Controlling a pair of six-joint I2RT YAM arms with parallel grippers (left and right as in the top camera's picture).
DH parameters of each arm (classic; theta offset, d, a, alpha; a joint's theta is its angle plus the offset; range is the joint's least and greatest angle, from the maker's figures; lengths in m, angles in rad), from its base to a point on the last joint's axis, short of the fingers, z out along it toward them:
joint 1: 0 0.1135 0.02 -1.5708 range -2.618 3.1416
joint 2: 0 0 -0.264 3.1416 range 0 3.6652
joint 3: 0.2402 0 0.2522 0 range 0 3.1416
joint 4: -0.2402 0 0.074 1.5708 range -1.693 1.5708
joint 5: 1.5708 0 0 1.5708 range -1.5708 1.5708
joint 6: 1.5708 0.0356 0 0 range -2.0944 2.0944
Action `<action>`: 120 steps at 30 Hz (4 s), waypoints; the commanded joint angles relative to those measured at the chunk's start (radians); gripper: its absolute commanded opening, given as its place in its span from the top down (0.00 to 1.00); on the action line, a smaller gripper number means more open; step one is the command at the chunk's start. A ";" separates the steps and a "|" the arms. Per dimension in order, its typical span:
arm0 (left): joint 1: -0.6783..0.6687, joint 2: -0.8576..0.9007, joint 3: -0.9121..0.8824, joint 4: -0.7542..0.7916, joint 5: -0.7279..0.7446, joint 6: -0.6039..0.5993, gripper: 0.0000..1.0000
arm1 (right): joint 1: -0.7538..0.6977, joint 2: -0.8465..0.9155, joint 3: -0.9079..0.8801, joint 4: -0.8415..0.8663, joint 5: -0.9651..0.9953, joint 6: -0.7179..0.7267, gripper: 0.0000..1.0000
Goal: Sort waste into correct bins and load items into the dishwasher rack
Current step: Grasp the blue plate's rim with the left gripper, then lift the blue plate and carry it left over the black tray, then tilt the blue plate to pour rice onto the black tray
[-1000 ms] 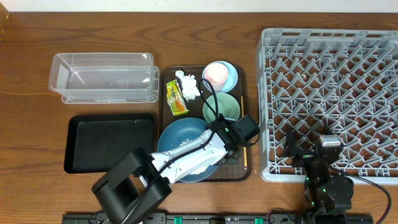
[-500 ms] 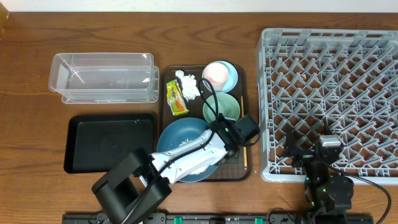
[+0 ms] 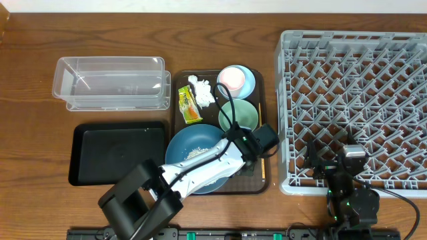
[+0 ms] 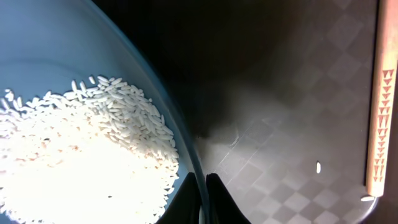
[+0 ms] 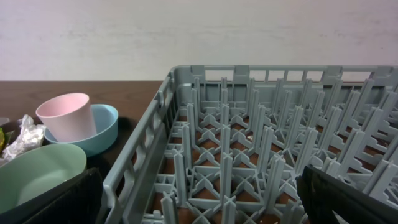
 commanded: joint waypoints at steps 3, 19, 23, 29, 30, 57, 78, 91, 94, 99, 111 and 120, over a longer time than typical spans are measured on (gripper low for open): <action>0.003 -0.064 0.056 -0.055 0.021 -0.002 0.94 | -0.006 0.000 -0.001 -0.004 -0.003 -0.009 0.01; 0.014 -0.290 0.067 -0.153 -0.033 -0.002 0.94 | -0.006 0.000 -0.001 -0.003 -0.003 -0.009 0.01; 0.055 -0.361 0.066 -0.168 -0.039 0.002 0.94 | -0.006 0.000 -0.001 -0.003 -0.003 -0.009 0.01; 0.166 -0.473 0.066 -0.168 -0.039 0.079 0.94 | -0.006 0.000 -0.001 -0.004 -0.003 -0.009 0.01; 0.186 -0.488 0.066 -0.168 -0.039 0.089 0.94 | -0.006 0.000 -0.001 -0.004 -0.003 -0.009 0.01; 0.836 -0.560 0.055 -0.117 0.374 0.225 0.94 | -0.006 0.000 -0.001 -0.004 -0.003 -0.009 0.01; 1.239 -0.491 0.034 -0.158 0.924 0.446 0.94 | -0.006 0.000 -0.001 -0.004 -0.003 -0.009 0.01; 1.398 -0.472 -0.082 -0.163 1.218 0.541 0.94 | -0.006 0.000 -0.001 -0.003 -0.003 -0.009 0.01; 1.448 -0.471 -0.106 -0.156 1.291 0.561 0.94 | -0.006 0.000 -0.001 -0.004 -0.003 -0.009 0.01; 1.524 -0.459 -0.111 -0.159 1.316 0.583 0.93 | -0.006 0.000 -0.001 -0.003 -0.003 -0.009 0.01; 1.567 -0.456 -0.111 -0.193 1.481 0.620 0.94 | -0.006 0.000 -0.001 -0.003 -0.003 -0.009 0.01; 1.628 -0.455 -0.111 -0.162 1.495 0.610 0.94 | -0.006 0.000 -0.001 -0.004 -0.003 -0.009 0.01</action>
